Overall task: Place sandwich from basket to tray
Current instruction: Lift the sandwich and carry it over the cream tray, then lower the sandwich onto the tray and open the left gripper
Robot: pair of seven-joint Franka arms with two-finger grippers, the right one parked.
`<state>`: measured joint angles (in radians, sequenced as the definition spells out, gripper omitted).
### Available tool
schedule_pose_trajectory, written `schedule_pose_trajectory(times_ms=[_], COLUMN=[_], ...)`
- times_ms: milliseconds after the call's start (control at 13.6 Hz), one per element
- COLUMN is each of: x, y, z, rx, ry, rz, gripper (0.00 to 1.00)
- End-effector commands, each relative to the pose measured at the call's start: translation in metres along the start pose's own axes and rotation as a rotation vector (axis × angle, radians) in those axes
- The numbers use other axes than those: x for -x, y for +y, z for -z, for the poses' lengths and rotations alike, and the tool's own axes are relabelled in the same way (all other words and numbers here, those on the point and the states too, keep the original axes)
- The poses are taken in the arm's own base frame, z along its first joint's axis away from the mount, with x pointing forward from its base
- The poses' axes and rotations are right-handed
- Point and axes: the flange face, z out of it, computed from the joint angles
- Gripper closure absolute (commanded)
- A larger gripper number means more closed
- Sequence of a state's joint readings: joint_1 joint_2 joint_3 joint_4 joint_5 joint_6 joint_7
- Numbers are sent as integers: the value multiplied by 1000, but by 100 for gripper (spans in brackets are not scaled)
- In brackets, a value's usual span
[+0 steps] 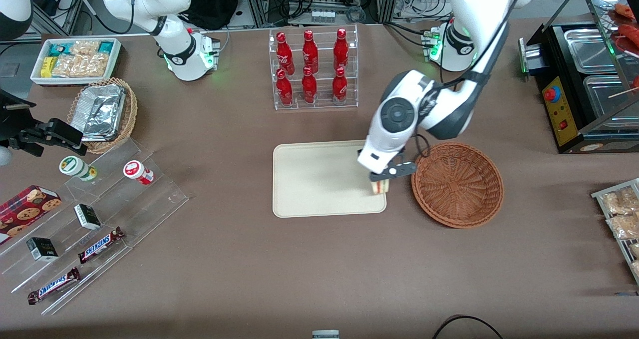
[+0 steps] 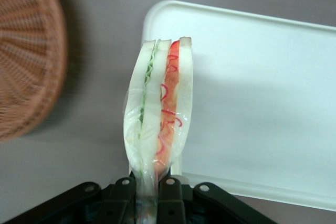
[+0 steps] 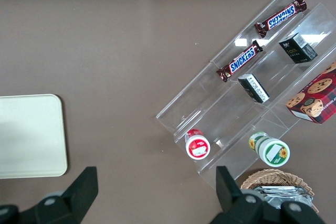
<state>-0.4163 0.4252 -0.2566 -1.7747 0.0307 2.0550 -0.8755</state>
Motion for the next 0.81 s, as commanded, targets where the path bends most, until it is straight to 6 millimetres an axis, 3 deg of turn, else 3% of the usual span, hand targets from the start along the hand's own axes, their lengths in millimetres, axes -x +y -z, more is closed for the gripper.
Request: schedule_pose_trajectory(times_ms=[0, 369, 738], x=[5, 24, 23], y=[41, 95, 120], z=[-11, -35, -53], rx=[-26, -61, -38], ry=[13, 92, 78], rz=[22, 45, 30], gripper=[88, 88, 88])
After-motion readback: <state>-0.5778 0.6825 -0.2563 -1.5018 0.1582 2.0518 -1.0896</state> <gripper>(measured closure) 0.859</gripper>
